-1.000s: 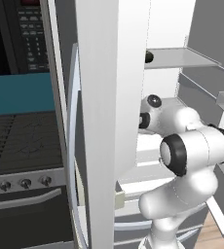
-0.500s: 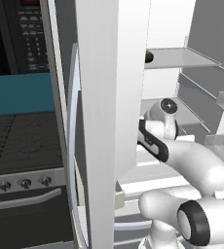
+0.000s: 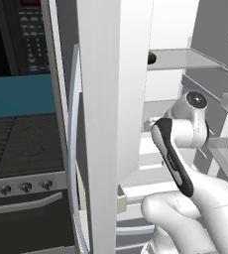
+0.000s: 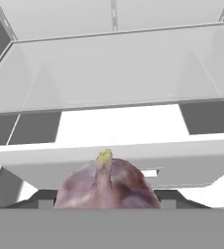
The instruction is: Retrieve the bottle and the shaker from the cabinet and place them next to the mixing bowl on the counter. Then add garlic from the fridge to the mixing bowl.
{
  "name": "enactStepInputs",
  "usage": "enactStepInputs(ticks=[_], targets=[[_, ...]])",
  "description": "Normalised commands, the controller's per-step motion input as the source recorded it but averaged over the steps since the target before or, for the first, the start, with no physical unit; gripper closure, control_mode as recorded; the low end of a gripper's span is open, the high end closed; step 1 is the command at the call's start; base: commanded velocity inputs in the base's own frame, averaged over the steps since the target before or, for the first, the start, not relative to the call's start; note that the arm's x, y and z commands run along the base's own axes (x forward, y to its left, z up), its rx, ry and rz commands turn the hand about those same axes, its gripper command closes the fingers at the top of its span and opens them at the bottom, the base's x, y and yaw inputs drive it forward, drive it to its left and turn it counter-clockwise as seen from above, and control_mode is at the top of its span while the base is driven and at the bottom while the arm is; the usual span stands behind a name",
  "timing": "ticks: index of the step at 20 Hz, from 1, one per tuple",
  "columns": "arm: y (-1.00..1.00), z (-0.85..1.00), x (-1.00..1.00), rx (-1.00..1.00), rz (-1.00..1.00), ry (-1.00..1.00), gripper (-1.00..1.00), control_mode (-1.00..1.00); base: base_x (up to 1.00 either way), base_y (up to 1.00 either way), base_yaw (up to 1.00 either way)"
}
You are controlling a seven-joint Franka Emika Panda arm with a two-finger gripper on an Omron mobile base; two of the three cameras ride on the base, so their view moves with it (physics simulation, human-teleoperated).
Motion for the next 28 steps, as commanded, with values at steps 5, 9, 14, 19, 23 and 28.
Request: enactStepInputs(ticks=[5,9,14,19,23,28], targets=[[0.00,0.43,-0.68,-0.02,0.00,0.05,1.00,-1.00,0.00,0.00,0.00],[0.00,0.50,-0.32,-0.04,0.00,0.08,1.00,-1.00,0.00,0.00,0.00],[-0.04,0.45,-0.29,-0.02,0.00,0.10,1.00,-1.00,0.00,0.00,0.00],[-0.05,0.35,-0.36,0.00,0.00,0.07,1.00,-1.00,0.00,0.00,0.00],[0.00,0.09,-0.24,0.00,0.03,0.02,1.00,-1.00,0.00,0.00,0.00],[0.00,0.00,-0.32,-0.01,0.06,0.00,1.00,-1.00,0.00,0.00,0.00]])
